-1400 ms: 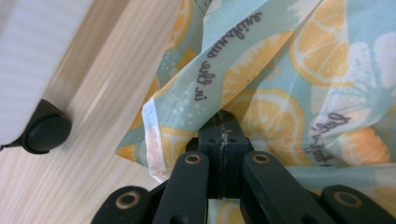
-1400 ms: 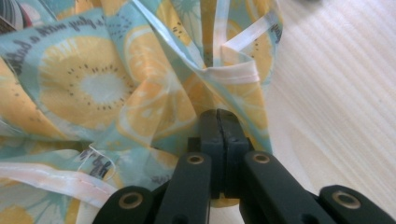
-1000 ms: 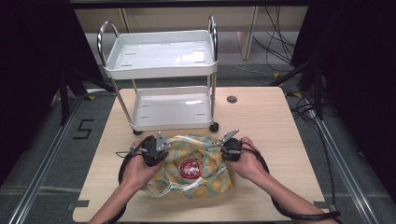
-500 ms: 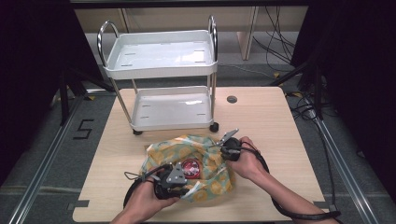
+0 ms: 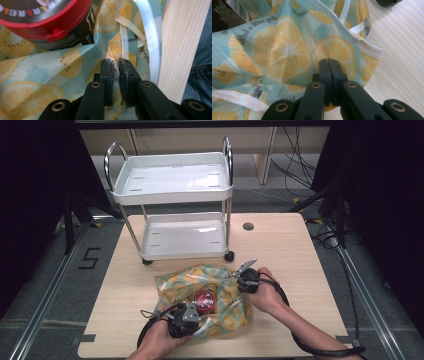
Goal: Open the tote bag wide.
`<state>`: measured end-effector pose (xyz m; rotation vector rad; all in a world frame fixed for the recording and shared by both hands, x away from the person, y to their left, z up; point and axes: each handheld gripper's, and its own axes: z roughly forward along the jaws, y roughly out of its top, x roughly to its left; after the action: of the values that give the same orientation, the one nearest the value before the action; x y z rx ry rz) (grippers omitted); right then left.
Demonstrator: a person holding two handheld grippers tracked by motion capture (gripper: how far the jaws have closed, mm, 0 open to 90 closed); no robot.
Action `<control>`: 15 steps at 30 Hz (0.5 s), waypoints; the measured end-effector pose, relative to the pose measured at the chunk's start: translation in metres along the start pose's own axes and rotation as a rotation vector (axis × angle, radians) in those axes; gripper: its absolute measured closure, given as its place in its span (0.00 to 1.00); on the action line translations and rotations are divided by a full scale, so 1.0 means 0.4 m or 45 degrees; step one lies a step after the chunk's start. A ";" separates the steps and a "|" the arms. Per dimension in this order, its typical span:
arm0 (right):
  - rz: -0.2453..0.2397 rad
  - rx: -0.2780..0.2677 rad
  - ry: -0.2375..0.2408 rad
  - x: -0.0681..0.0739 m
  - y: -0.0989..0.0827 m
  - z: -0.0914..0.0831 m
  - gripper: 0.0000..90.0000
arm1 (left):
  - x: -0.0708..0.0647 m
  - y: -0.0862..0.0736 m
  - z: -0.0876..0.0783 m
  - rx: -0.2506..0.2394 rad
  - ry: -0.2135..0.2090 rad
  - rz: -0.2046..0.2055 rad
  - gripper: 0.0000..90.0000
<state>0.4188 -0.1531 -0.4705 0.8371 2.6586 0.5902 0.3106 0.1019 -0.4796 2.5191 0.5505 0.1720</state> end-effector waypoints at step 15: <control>0.018 -0.239 0.135 0.067 0.051 -0.102 0.94 | 0.114 0.058 -0.175 -0.334 0.274 -0.110 0.82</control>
<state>0.3913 -0.1339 -0.4295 0.7906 2.6394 0.8950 0.3437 0.1376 -0.4080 2.2315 0.6738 0.4560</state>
